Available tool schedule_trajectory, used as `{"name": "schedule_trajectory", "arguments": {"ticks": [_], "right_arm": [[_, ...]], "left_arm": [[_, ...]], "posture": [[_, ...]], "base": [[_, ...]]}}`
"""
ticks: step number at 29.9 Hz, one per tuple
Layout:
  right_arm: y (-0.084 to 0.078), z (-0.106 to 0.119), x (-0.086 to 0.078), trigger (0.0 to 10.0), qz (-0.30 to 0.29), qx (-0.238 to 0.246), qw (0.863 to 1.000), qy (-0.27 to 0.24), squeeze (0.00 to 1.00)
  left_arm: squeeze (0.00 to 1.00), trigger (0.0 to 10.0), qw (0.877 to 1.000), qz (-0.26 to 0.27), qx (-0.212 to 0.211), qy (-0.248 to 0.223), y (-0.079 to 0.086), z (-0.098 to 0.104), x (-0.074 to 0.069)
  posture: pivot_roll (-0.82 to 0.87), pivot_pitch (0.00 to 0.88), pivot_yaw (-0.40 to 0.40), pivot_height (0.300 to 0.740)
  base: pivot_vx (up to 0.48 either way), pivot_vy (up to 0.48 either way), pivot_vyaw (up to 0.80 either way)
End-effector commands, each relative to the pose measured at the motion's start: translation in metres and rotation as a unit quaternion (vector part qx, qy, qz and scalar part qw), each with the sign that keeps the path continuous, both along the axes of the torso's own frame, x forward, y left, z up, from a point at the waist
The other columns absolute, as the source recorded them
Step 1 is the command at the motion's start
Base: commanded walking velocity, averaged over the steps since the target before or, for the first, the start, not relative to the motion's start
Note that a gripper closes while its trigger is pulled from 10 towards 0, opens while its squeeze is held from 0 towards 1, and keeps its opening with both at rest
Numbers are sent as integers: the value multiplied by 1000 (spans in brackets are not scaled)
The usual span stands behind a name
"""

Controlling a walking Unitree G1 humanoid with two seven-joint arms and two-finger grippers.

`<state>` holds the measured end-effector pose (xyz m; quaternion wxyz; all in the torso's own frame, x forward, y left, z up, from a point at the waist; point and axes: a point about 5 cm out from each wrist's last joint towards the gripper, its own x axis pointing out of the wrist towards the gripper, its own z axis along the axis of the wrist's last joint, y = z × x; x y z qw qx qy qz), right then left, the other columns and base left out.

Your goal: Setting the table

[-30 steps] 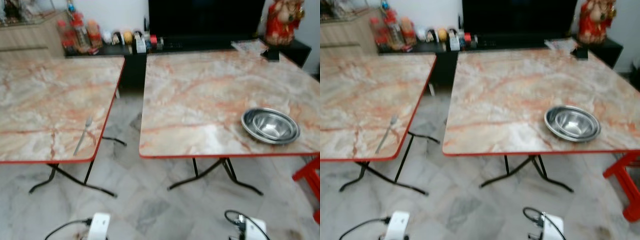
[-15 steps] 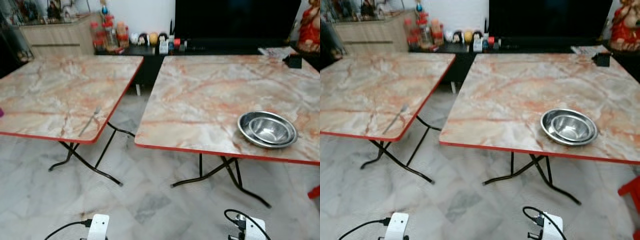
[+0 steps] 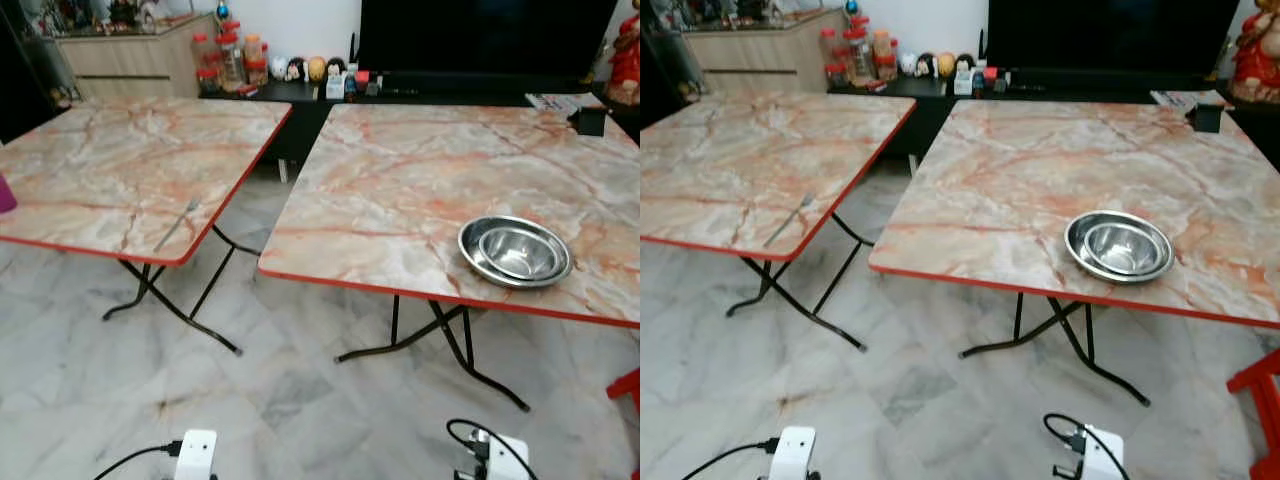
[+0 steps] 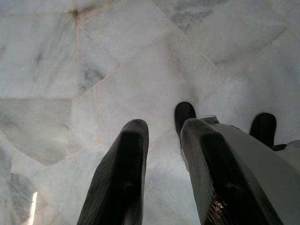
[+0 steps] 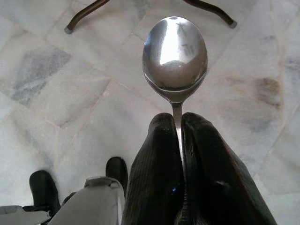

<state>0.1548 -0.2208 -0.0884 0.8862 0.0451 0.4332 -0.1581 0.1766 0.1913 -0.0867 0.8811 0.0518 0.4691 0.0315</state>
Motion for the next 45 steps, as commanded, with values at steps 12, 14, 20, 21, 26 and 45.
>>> {"name": "schedule_trajectory", "arguments": {"ticks": [12,14,20,21,26,45], "right_arm": [[0,3,8,10000,4,-5,1000,-9,0],[0,3,8,10000,5,-5,1000,-8,0],[1,3,8,10000,6,-5,1000,-4,0],[1,3,8,10000,5,-4,1000,-4,0],[1,3,8,10000,6,-4,1000,-4,0],[2,3,9,10000,6,-1,1000,-5,0]], "left_arm": [[0,10000,1000,4,-1,-4,1,2,5],[0,10000,1000,4,-1,-4,1,2,5],[0,10000,1000,1,-2,-2,0,2,4],[0,10000,1000,2,-2,-3,0,2,5],[0,10000,1000,5,-4,-6,-1,2,6],[0,10000,1000,-10,6,1,-1,1,4]], "posture": [[-53,0,-19,725],[-53,0,-19,725],[-59,0,-16,725],[-56,0,-18,725],[-56,0,-18,725],[-59,0,-15,725]], "base": [[230,0,-222],[261,0,0],[258,0,0],[262,0,0],[262,0,0],[39,-13,0]]}}
